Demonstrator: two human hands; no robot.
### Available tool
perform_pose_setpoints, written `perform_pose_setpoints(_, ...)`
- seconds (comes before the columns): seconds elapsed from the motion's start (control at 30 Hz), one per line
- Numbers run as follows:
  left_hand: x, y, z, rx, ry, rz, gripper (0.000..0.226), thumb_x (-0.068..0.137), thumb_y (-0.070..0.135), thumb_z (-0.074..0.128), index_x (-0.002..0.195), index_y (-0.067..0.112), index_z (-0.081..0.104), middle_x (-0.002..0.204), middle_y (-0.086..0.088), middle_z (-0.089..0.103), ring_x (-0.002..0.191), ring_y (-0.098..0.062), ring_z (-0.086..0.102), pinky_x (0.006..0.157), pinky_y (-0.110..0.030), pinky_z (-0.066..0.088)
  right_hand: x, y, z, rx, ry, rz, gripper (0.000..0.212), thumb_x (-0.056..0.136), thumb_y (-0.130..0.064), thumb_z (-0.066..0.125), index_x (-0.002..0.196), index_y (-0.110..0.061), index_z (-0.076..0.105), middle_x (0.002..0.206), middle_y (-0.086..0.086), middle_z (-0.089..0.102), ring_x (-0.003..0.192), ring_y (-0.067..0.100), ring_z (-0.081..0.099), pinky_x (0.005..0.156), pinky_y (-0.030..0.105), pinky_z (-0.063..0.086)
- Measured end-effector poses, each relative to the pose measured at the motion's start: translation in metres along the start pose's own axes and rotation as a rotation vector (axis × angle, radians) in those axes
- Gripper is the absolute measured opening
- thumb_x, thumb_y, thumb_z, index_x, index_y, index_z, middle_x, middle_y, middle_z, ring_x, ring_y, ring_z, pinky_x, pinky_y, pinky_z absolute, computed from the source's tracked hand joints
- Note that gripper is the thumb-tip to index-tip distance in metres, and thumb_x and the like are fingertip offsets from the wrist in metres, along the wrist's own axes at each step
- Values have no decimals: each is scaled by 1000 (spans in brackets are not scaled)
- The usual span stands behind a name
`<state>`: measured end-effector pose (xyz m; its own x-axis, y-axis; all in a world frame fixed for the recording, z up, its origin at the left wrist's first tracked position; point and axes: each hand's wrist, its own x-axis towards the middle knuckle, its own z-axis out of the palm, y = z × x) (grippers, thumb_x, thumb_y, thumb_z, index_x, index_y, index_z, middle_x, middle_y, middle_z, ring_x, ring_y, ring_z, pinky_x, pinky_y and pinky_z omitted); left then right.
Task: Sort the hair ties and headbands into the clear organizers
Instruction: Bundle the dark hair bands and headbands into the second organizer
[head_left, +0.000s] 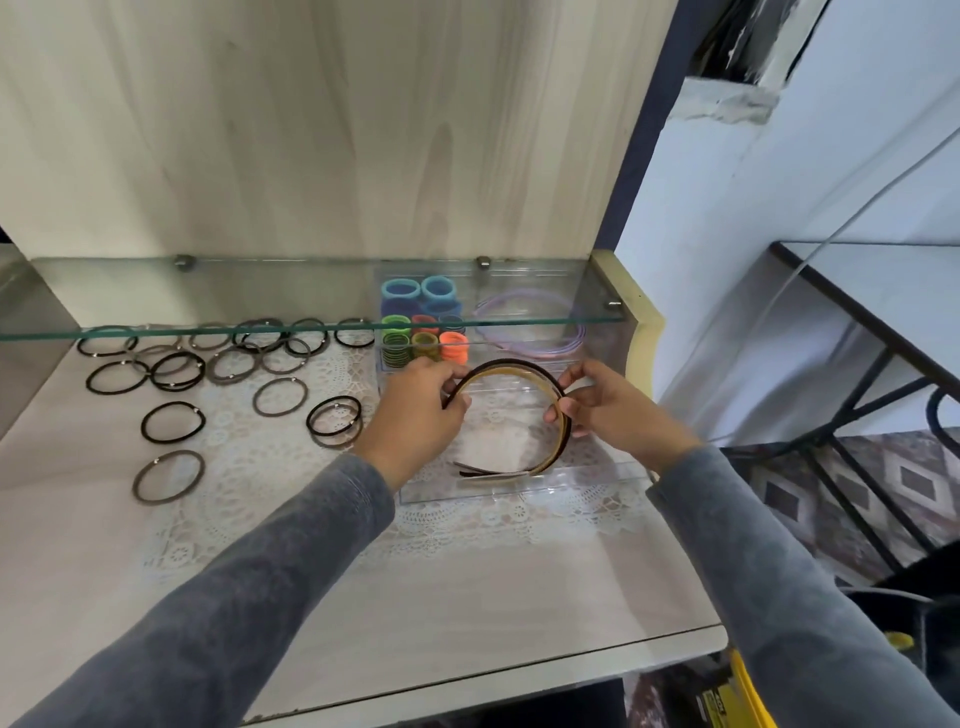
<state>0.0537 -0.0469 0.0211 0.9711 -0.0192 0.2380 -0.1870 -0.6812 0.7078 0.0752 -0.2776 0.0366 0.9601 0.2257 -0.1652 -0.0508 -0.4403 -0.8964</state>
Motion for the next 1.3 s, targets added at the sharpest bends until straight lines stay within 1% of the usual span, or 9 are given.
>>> perform_pose_setpoints(0.2, 1, 1, 5, 81, -37, 42, 32, 91, 14, 68, 122, 15, 66, 96, -2, 61, 85, -17, 57, 85, -32, 49, 1, -3, 4, -202, 85, 81, 12, 93, -4, 56, 94, -15, 51, 83, 3, 64, 61, 14, 60, 54, 24, 52)
perform_pose_setpoints(0.43, 0, 4, 6, 52, -48, -20, 20, 89, 14, 71, 109, 16, 67, 81, 7, 59, 75, -9, 54, 77, -27, 48, -2, -5, 6, -392, 128, 72, 10, 92, -5, 54, 97, -13, 55, 77, 0, 60, 67, 16, 60, 69, 39, 59)
perform_pose_setpoints(0.5, -1, 5, 5, 56, -62, -32, 18, 90, 14, 71, 108, 15, 68, 83, 6, 60, 77, -10, 55, 77, -24, 47, -3, -5, 7, -410, 133, 69, 11, 92, -5, 54, 96, -15, 56, 79, 1, 61, 68, 15, 59, 63, 34, 57)
perform_pose_setpoints(0.6, 0, 6, 5, 69, -79, -48, 17, 91, 14, 69, 107, 12, 70, 87, 5, 63, 81, -10, 57, 78, -22, 46, -2, -5, 10, -476, 149, 60, 12, 91, -7, 54, 96, -17, 57, 86, 2, 62, 70, 11, 56, 52, 19, 43)
perform_pose_setpoints(0.7, 0, 8, 5, 105, -90, -59, 19, 92, 15, 68, 110, 10, 71, 95, -1, 69, 87, -13, 59, 84, -27, 49, -2, -5, 11, -511, 158, 55, 12, 91, -8, 54, 96, -18, 59, 86, 2, 62, 71, 11, 55, 49, 16, 38)
perform_pose_setpoints(0.8, -1, 11, 4, 146, -93, -51, 20, 93, 17, 67, 112, 10, 72, 102, -5, 72, 94, -19, 63, 88, -32, 50, -3, -5, 12, -525, 163, 40, 15, 91, -6, 52, 97, -17, 61, 83, 0, 61, 77, 14, 53, 53, 17, 38)
perform_pose_setpoints(0.97, -1, 13, 3, 263, -109, 6, 21, 97, 20, 61, 106, 8, 75, 100, -12, 72, 92, -25, 63, 85, -39, 50, -2, -1, 14, -567, 212, 33, 21, 90, -5, 53, 101, -15, 68, 92, 1, 63, 89, 17, 54, 74, 22, 37)
perform_pose_setpoints(1.13, -4, 14, 4, 331, -104, 42, 25, 100, 20, 56, 112, 7, 74, 105, -15, 62, 97, -29, 59, 87, -34, 45, -1, -1, 16, -606, 242, 22, 26, 90, -4, 51, 103, -15, 71, 104, 5, 67, 94, 19, 57, 80, 23, 41)
perform_pose_setpoints(1.3, -6, 14, 6, 356, -99, 50, 25, 100, 18, 54, 113, 9, 73, 105, -14, 59, 96, -29, 58, 84, -33, 44, -4, -5, 17, -633, 244, -28, 33, 91, -1, 49, 111, -20, 66, 87, 0, 65, 83, 16, 55, 75, 25, 42)
